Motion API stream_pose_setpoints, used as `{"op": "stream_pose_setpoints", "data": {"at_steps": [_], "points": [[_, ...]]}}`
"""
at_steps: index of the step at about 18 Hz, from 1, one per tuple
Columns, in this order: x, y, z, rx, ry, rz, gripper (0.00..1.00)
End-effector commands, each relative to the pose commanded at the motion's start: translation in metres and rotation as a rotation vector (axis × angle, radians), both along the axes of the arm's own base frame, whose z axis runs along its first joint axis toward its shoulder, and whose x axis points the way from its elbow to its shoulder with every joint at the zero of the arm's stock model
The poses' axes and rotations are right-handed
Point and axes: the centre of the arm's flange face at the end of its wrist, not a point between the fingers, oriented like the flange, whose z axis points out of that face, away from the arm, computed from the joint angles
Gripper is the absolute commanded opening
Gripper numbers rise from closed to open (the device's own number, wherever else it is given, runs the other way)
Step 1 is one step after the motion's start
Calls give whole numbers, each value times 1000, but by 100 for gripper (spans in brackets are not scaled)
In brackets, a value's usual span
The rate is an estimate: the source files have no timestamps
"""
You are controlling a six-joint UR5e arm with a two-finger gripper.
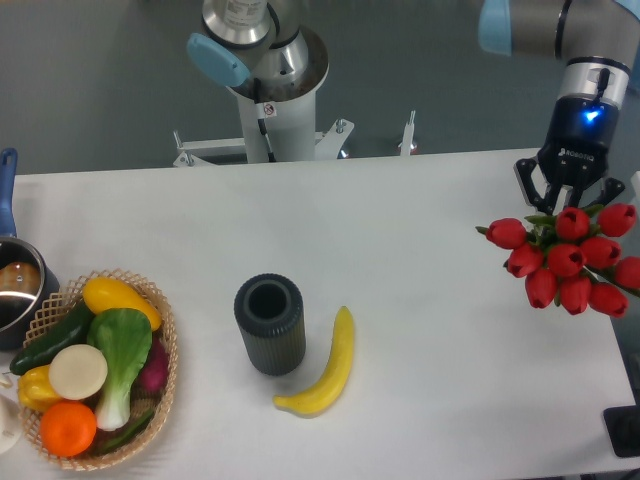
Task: Insert the flowers into the vase
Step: 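Lift the red tulip bouquet with the gripper and swing it upward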
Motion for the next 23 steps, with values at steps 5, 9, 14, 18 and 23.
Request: {"op": "stream_pose_setpoints", "data": {"at_steps": [5,9,14,18,23], "points": [[-1,2,4,3,6,-3,19],[2,7,3,62,-5,-29,19],[7,18,2,81,-13,-52,19],[20,48,-5,81,-22,-108,19],[44,84,-13,194,-46,-207,19]]}}
